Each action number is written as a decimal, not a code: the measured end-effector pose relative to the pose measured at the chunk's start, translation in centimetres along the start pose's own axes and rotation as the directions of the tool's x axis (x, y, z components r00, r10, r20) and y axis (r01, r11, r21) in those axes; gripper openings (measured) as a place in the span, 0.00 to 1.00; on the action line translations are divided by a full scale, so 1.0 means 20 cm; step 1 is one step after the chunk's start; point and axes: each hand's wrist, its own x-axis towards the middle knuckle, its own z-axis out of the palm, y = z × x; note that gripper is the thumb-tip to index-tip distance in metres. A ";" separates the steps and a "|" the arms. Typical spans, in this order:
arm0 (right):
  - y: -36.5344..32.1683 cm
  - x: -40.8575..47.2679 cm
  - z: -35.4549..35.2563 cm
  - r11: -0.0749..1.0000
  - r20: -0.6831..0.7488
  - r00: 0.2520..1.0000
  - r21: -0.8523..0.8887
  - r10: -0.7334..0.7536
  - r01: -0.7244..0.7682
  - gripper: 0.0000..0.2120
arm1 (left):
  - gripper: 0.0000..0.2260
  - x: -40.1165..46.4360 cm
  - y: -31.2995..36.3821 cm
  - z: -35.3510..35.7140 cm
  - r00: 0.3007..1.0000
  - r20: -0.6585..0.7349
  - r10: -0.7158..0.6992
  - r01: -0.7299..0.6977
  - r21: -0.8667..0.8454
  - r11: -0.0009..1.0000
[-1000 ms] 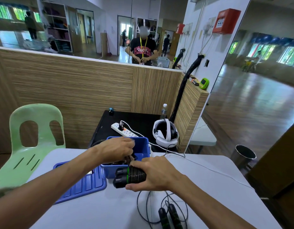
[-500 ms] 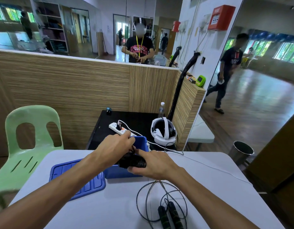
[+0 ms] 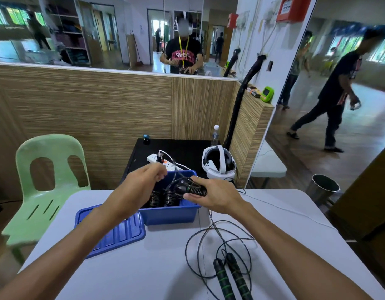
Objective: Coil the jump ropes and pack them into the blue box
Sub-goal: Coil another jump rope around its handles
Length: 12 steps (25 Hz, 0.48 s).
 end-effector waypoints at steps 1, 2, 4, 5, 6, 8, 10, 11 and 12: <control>0.02 -0.01 0.00 1.000 0.004 1.000 -0.004 0.000 0.000 0.29 | 0.15 0.00 -0.01 0.00 0.999 -0.008 -0.041 0.040 -0.040 0.998; 0.03 -0.02 0.00 1.000 0.004 1.000 -0.015 -0.006 0.006 0.30 | 0.14 0.00 -0.02 0.00 0.999 -0.033 -0.037 0.035 -0.042 0.998; 0.02 -0.02 0.00 0.999 -0.016 0.999 -0.040 -0.028 0.027 0.31 | 0.11 0.00 -0.02 0.01 0.998 -0.063 -0.023 0.022 -0.029 0.999; 0.01 -0.02 0.01 0.998 -0.034 0.998 -0.050 -0.043 0.042 0.31 | 0.10 0.01 -0.01 0.02 0.998 -0.040 -0.053 0.052 -0.038 0.998; 0.00 -0.01 0.02 0.996 -0.055 0.997 -0.063 -0.060 0.056 0.30 | 0.09 0.02 0.00 0.03 0.997 0.000 -0.076 0.076 -0.057 0.996; -0.01 -0.01 0.01 0.993 -0.093 0.992 -0.091 -0.087 0.078 0.27 | 0.06 0.02 0.05 0.07 0.994 0.051 -0.092 0.096 -0.068 0.993; 0.01 -0.01 0.01 0.990 -0.113 0.989 -0.117 -0.093 0.079 0.26 | 0.06 0.01 0.10 0.12 0.994 0.012 -0.105 0.106 -0.047 0.993; 0.01 -0.01 0.00 0.988 -0.123 0.988 -0.129 -0.097 0.081 0.27 | 0.08 0.01 0.11 0.15 0.991 0.005 -0.131 0.131 -0.024 0.991; 0.02 -0.01 0.01 0.986 -0.131 0.986 -0.142 -0.103 0.084 0.27 | 0.09 0.02 0.13 0.17 0.986 0.030 -0.163 0.163 -0.013 0.987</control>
